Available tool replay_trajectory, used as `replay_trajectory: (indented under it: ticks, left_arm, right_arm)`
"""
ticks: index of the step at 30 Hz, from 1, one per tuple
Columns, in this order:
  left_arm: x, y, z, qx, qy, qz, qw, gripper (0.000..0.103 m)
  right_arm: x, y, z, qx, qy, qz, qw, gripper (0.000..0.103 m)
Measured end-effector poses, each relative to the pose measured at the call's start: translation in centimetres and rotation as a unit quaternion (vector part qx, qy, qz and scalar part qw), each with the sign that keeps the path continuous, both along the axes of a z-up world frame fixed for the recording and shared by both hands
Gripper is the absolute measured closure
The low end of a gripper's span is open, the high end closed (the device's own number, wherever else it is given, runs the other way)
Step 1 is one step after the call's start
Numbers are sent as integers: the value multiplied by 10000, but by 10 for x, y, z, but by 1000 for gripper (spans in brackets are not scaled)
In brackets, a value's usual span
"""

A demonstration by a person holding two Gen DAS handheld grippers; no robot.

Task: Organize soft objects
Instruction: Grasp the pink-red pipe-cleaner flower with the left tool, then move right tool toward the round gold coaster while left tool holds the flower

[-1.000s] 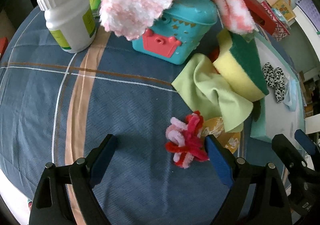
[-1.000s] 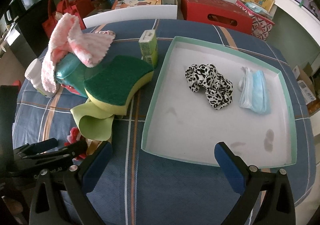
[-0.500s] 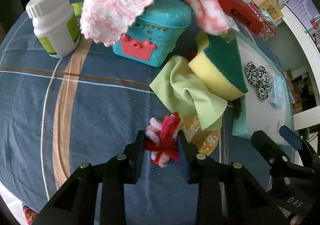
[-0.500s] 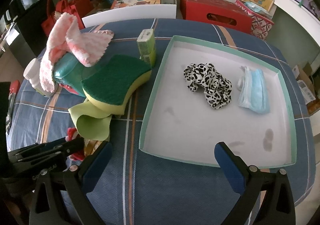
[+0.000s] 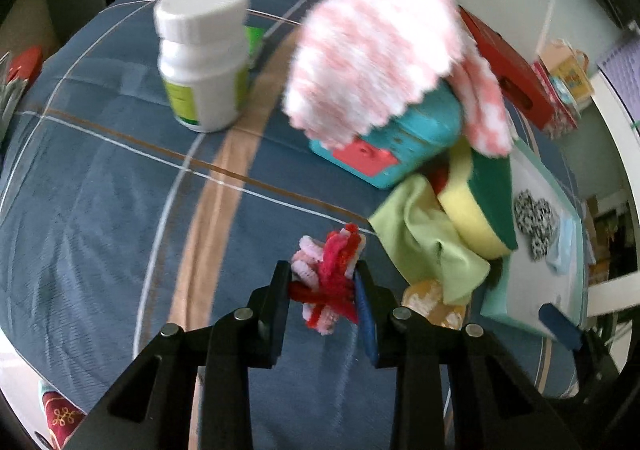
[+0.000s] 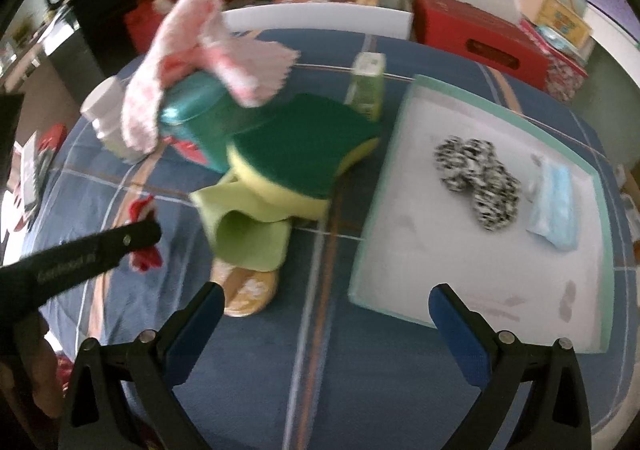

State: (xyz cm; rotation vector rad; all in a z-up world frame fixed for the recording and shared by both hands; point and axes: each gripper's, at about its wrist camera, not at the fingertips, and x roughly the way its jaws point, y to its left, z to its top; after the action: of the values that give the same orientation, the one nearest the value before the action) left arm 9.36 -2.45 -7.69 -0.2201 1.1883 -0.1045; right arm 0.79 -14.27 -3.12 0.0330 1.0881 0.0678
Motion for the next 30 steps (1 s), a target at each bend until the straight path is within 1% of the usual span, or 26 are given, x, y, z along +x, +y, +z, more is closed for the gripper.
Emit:
replay_trajectory:
  ticks: [2, 8, 10, 14, 16, 22, 24, 25, 30]
  left_arm:
    - [-7, 4, 1, -11, -19, 90, 10000, 71]
    - [-7, 16, 1, -17, 30, 296, 9996, 71]
    - [-7, 32, 5, -29, 24, 325, 9995, 71]
    - [-8, 32, 4, -79, 35, 353, 9993, 71]
    - [-3, 34, 10, -100, 46, 375, 9992, 71]
    - [-5, 42, 6, -170, 94, 402, 9990, 71]
    - [-7, 40, 11, -207, 102, 411, 9989, 71]
    - [-5, 41, 7, -217, 100, 417, 9988, 71]
    - [-5, 45, 2, -278, 113, 447, 9986, 71]
  right_arm:
    - [0, 9, 0, 29, -8, 154, 9999, 0]
    - [-1, 30, -5, 2, 18, 450, 9990, 0]
    - [-1, 37, -7, 10, 35, 524, 9986, 0]
    - [5, 47, -15, -130, 127, 695, 9974, 0]
    - [7, 50, -17, -168, 166, 743, 9970, 0]
    - [12, 61, -25, -193, 243, 842, 9960, 0]
    - [14, 63, -28, -209, 299, 855, 9957, 0]
    - [17, 61, -29, -215, 321, 854, 9956, 0]
    - [20, 56, -38, -201, 399, 775, 9960, 0]
